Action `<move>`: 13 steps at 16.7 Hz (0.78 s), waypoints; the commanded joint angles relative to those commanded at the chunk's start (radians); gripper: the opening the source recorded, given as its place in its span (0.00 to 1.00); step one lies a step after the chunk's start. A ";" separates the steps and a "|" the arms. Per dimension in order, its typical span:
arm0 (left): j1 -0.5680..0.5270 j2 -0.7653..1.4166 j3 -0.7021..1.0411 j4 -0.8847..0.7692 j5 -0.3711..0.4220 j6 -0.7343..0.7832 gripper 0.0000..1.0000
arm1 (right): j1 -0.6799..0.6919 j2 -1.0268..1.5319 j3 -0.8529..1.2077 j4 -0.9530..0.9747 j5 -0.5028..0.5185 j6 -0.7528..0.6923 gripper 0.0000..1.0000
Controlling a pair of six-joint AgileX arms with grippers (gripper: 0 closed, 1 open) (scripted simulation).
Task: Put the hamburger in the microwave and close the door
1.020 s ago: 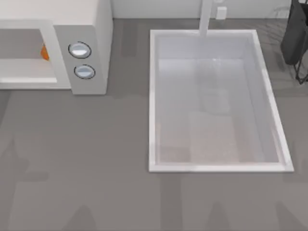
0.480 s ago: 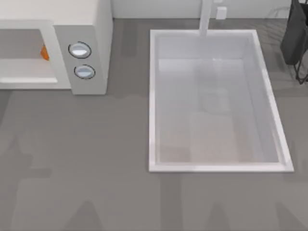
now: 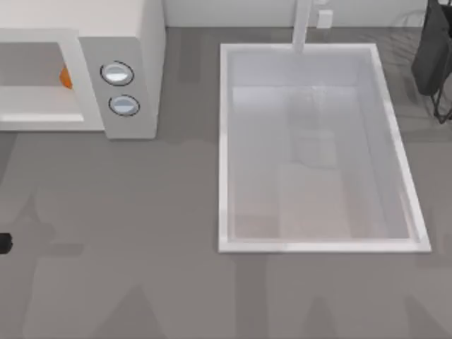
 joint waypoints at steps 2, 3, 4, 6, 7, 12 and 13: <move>0.009 0.018 0.011 0.012 0.009 0.000 0.00 | 0.000 0.000 0.000 0.000 0.000 0.000 1.00; 0.020 0.043 0.023 0.025 0.020 0.001 0.00 | 0.000 0.000 0.000 0.000 0.000 0.000 1.00; 0.032 0.077 0.039 0.041 0.032 0.001 0.00 | 0.000 0.000 0.000 0.000 0.000 0.000 1.00; 0.056 0.148 0.072 0.072 0.057 0.002 0.00 | 0.000 0.000 0.000 0.000 0.000 0.000 1.00; 0.066 0.172 0.085 0.083 0.066 0.002 0.00 | 0.000 0.000 0.000 0.000 0.000 0.000 1.00; 0.069 0.185 0.092 0.090 0.072 0.003 0.00 | 0.000 0.000 0.000 0.000 0.000 0.000 1.00; 0.070 0.186 0.093 0.090 0.073 0.004 0.00 | 0.000 0.000 0.000 0.000 0.000 0.000 1.00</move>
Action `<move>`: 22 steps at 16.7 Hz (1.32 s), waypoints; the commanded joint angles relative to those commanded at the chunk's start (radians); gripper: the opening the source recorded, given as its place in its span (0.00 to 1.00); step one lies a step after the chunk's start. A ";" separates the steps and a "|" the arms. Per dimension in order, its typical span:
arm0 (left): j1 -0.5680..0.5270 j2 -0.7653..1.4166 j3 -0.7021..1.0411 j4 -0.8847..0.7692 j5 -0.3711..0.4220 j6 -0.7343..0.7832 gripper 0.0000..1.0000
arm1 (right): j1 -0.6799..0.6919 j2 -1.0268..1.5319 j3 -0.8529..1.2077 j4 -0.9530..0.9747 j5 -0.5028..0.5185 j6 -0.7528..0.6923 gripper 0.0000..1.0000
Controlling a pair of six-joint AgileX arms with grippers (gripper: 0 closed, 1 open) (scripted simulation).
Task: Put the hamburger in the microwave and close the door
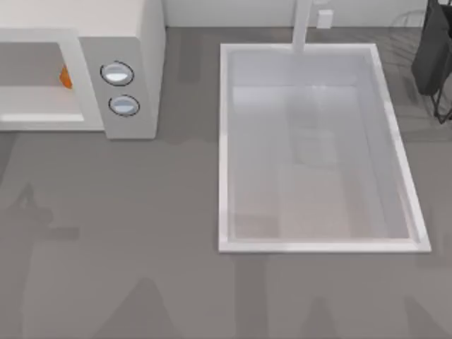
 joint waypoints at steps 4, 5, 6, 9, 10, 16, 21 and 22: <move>0.103 0.105 0.101 -0.077 0.045 0.096 0.00 | 0.000 0.000 0.000 0.000 0.000 0.000 1.00; 0.153 0.156 0.151 -0.114 0.066 0.142 0.00 | 0.000 0.000 0.000 0.000 0.000 0.000 1.00; 0.213 0.218 0.211 -0.156 0.090 0.194 0.00 | 0.000 0.000 0.000 0.000 0.000 0.000 1.00; 0.404 0.441 0.419 -0.311 0.172 0.363 0.00 | 0.000 0.000 0.000 0.000 0.000 0.000 1.00; 0.461 0.517 0.491 -0.370 0.200 0.421 0.00 | 0.000 0.000 0.000 0.000 0.000 0.000 1.00; 0.744 0.980 0.934 -0.741 0.358 0.730 0.00 | 0.000 0.000 0.000 0.000 0.000 0.000 1.00; 0.837 1.252 1.199 -0.987 0.443 0.876 0.00 | 0.000 0.000 0.000 0.000 0.000 0.000 1.00; 0.844 1.289 1.235 -1.020 0.453 0.892 0.00 | 0.000 0.000 0.000 0.000 0.000 0.000 1.00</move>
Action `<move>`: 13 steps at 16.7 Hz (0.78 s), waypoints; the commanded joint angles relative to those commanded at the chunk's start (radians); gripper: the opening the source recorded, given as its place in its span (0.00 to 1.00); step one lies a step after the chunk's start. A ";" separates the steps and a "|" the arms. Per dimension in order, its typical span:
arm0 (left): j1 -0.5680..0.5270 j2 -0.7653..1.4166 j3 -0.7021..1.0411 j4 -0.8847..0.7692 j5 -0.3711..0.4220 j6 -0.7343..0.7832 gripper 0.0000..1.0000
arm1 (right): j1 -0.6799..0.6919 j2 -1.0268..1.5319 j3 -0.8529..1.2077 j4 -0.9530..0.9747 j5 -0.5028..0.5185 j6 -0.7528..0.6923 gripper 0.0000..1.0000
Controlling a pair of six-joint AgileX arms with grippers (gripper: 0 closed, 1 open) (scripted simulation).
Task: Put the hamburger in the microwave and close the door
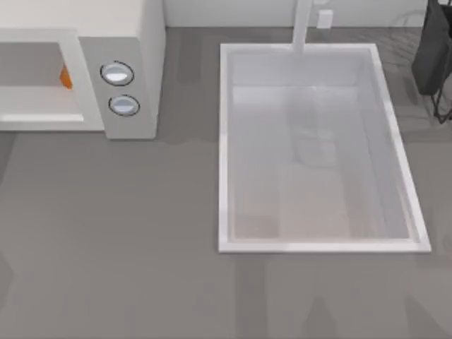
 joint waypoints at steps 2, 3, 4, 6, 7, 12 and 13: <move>0.007 0.048 0.048 -0.045 0.015 0.022 0.00 | 0.000 0.000 0.000 0.000 0.000 0.000 1.00; 0.009 0.058 0.058 -0.055 0.018 0.027 0.00 | 0.000 0.000 0.000 0.000 0.000 0.000 1.00; 0.009 0.059 0.059 -0.056 0.018 0.027 0.00 | 0.000 0.000 0.000 0.000 0.000 0.000 1.00; 0.009 0.059 0.059 -0.056 0.018 0.027 0.00 | 0.000 0.000 0.000 0.000 0.000 0.000 1.00; 0.004 0.057 0.056 -0.053 0.016 0.027 0.00 | 0.000 0.000 0.000 0.000 0.000 0.000 1.00; 0.006 0.092 -0.025 0.060 0.017 0.028 0.00 | 0.000 0.000 0.000 0.000 0.000 0.000 1.00; 0.007 0.107 -0.056 0.108 0.017 0.028 0.00 | 0.000 0.000 0.000 0.000 0.000 0.000 1.00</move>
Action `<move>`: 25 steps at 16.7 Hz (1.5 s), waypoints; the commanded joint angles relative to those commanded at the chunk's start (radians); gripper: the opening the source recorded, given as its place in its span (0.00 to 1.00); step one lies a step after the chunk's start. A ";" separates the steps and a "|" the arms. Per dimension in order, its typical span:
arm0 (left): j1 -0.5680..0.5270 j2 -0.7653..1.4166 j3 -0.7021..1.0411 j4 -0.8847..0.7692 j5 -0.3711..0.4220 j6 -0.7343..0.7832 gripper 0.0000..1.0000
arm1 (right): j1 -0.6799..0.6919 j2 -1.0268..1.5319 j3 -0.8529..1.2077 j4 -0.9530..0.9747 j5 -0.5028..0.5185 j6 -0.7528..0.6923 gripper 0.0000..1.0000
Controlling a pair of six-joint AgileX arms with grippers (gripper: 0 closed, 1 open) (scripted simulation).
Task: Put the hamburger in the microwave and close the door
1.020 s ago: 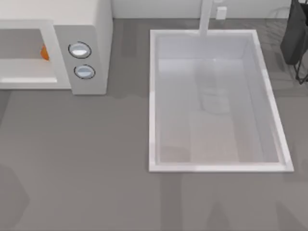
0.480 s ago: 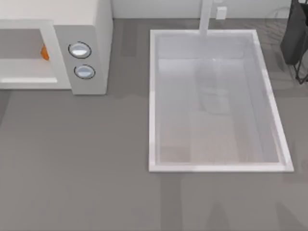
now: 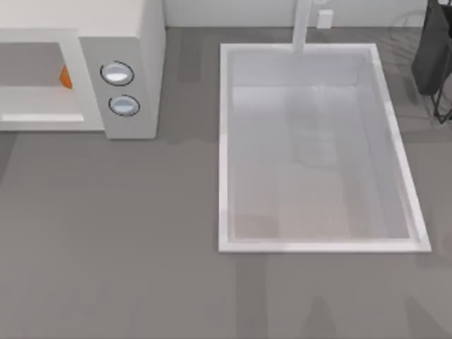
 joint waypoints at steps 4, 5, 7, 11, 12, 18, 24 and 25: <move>0.004 0.056 -0.119 0.179 0.001 0.002 0.00 | 0.000 0.000 0.000 0.000 0.000 0.000 1.00; 0.004 0.065 -0.138 0.203 0.002 0.003 0.00 | 0.000 0.000 0.000 0.000 0.000 0.000 1.00; 0.005 0.072 -0.151 0.219 0.003 0.004 0.00 | 0.000 0.000 0.000 0.000 0.000 0.000 1.00; -0.001 0.065 -0.153 0.217 0.003 0.001 0.00 | 0.000 0.000 0.000 0.000 0.000 0.000 1.00; -0.009 0.052 -0.166 0.226 -0.001 -0.007 0.00 | 0.000 0.000 0.000 0.000 0.000 0.000 1.00; -0.121 -0.150 -0.432 0.345 -0.057 -0.128 0.00 | 0.000 0.000 0.000 0.000 0.000 0.000 1.00; -0.171 -0.243 -0.536 0.403 -0.081 -0.187 0.00 | 0.000 0.000 0.000 0.000 0.000 0.000 1.00; -0.171 -0.243 -0.536 0.403 -0.081 -0.187 0.00 | 0.000 0.000 0.000 0.000 0.000 0.000 1.00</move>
